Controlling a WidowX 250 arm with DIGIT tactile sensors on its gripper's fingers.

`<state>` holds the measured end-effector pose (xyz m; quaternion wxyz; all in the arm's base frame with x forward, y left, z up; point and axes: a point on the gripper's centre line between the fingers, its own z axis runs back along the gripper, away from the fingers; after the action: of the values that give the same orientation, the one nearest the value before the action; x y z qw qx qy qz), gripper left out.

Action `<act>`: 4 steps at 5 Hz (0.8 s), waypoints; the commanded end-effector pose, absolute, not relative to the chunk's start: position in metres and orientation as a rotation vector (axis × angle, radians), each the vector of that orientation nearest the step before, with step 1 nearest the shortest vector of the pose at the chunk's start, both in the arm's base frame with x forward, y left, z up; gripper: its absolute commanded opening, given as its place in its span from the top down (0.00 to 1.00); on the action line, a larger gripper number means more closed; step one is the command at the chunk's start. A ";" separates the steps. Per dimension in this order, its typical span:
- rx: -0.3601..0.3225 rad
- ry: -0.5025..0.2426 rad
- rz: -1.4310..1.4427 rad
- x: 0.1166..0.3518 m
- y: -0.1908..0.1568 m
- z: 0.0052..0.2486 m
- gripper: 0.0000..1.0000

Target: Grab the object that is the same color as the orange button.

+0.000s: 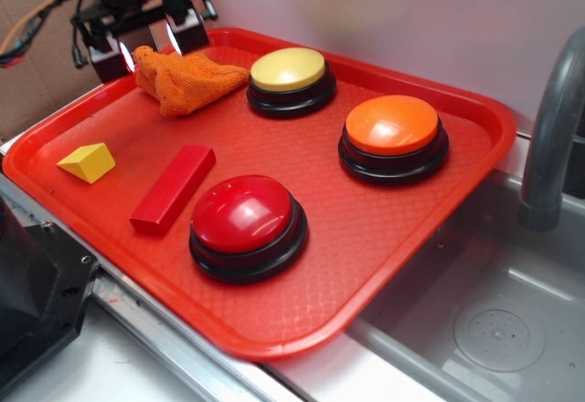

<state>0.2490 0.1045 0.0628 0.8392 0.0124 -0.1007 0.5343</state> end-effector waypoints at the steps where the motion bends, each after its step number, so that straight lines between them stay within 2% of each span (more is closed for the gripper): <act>1: 0.067 -0.272 1.121 0.264 0.136 0.067 0.00; 2: 0.079 -0.264 1.108 0.261 0.143 0.063 0.00; 3: 0.077 -0.238 1.079 0.258 0.145 0.045 0.00; 4: -0.001 -0.271 0.939 0.275 0.138 0.035 0.00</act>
<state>0.2719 0.1220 0.0251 0.8861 0.0025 -0.1076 0.4509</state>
